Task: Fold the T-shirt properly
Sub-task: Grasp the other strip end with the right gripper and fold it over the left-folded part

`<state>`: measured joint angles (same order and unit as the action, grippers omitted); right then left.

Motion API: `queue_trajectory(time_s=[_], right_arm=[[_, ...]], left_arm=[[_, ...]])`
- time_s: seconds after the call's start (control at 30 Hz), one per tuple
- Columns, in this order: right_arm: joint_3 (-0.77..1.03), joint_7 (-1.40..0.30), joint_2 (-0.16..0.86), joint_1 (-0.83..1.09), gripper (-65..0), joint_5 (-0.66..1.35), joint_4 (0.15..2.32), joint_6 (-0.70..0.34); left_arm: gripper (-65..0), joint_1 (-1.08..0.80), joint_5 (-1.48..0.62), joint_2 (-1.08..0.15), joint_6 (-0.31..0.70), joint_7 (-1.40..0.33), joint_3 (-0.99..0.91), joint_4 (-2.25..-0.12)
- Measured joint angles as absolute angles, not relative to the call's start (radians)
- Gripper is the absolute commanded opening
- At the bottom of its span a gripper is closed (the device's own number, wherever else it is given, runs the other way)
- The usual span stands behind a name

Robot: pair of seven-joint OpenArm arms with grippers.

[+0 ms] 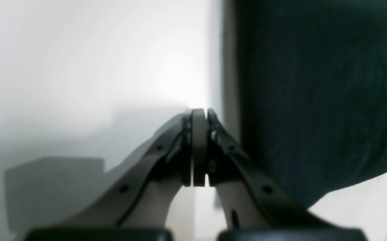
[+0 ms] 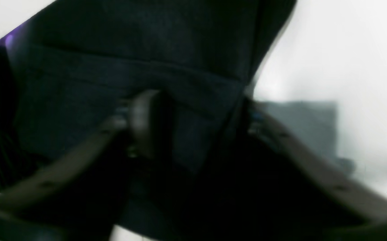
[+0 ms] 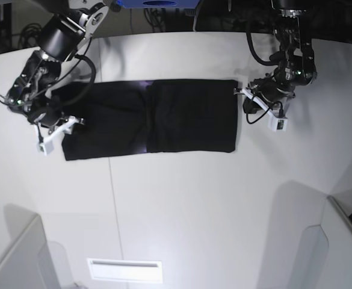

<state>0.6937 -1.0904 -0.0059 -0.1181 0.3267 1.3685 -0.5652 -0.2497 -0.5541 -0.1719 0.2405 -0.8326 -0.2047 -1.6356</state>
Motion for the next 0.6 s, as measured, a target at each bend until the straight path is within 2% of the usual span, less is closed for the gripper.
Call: queue_trajectory(time_s=[0.1,0.13,0.33,0.6], right_arm=[[0.694,-1.086,-0.006,-0.118,-63.3,0.337,1.353,-0.566],[0.690,-1.085,-0.006,-0.118,-65.0,0.337,1.355,-0.566],[0.678,-1.142,-0.017,-0.110,-65.0,0.295,1.432,-0.568],[0.475,-1.145,-0.017,-0.046,-65.0,0.286,1.692,-0.557]], left_arm=[[-65.0,-0.251,-0.558,-0.172,0.241,-0.829,-0.205,-1.635],[-65.0,-0.250,-0.557,-0.172,0.241,-0.830,-0.205,-1.635],[-65.0,-0.248,-0.558,-0.180,0.241,-0.818,-0.142,-1.635],[-65.0,-0.250,-0.562,-0.173,0.244,-0.818,-0.125,-1.635]])
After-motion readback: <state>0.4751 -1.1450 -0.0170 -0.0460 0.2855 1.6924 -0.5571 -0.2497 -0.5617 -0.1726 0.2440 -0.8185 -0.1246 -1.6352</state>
